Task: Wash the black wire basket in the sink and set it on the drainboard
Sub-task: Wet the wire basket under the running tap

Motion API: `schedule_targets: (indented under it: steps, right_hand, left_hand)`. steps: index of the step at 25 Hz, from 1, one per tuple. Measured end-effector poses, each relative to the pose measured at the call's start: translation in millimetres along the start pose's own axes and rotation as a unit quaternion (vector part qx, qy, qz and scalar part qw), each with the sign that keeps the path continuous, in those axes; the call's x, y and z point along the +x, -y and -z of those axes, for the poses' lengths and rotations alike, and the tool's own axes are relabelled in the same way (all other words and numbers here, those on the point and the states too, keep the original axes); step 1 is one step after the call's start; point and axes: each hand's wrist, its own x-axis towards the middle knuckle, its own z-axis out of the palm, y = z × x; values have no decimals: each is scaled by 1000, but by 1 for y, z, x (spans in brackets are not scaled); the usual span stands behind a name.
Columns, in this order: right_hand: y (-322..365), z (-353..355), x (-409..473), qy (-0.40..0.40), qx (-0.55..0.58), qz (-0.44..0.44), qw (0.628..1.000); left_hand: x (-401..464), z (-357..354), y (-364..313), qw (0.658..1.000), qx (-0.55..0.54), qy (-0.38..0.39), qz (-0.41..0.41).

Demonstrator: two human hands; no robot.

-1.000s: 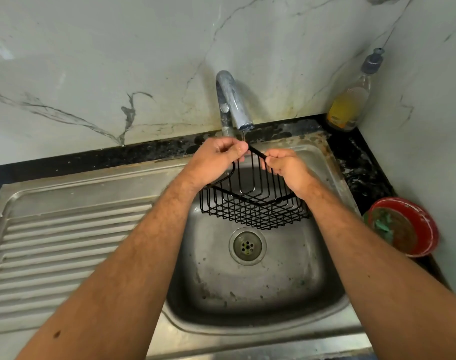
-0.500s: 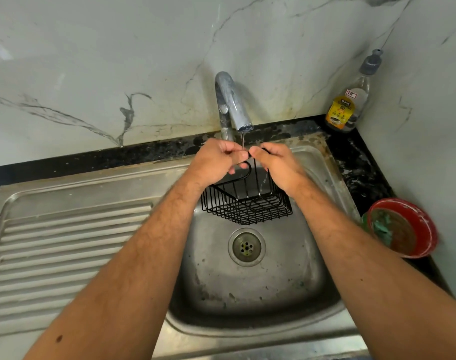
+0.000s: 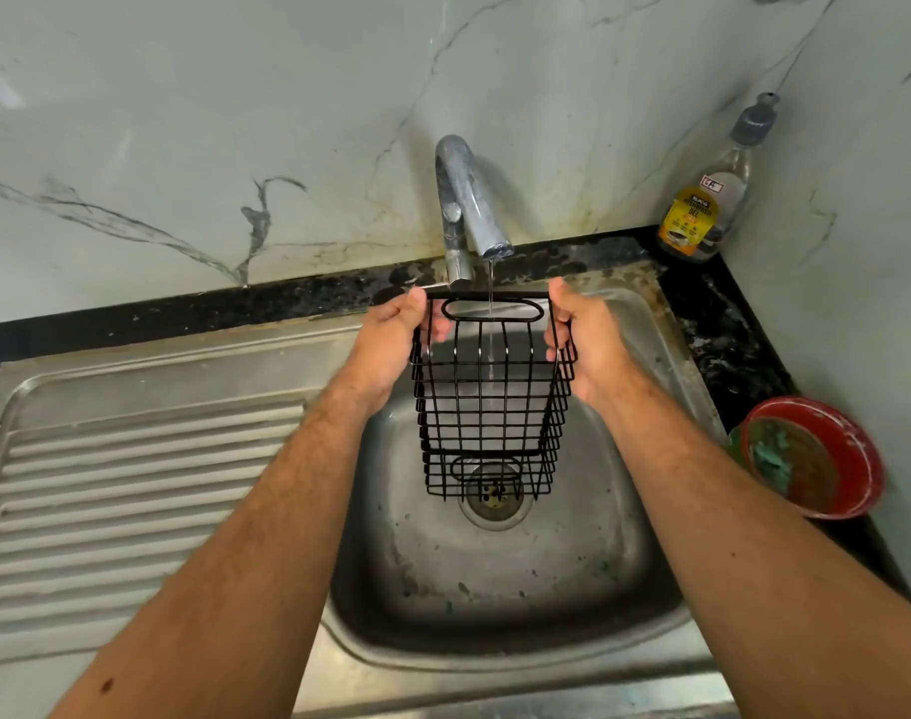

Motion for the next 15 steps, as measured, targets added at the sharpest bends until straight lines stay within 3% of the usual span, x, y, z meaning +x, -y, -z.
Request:
schedule_targets:
  steps: [4, 8, 12, 15]
  right_hand:
    - [0, -6, 3, 22, -14, -36, 999]
    - [5, -18, 3, 63, -97, 28, 993]
    - [14, -37, 5, 93, -154, 68, 981]
    - [17, -36, 9, 93, -146, 91, 981]
  left_hand:
    - [-2, 1, 7, 998, -61, -28, 12]
    - [-6, 12, 9, 983, -158, -20, 93]
    - [-10, 16, 12, 983, -109, -40, 139]
    - [-9, 16, 16, 987, -111, -69, 94]
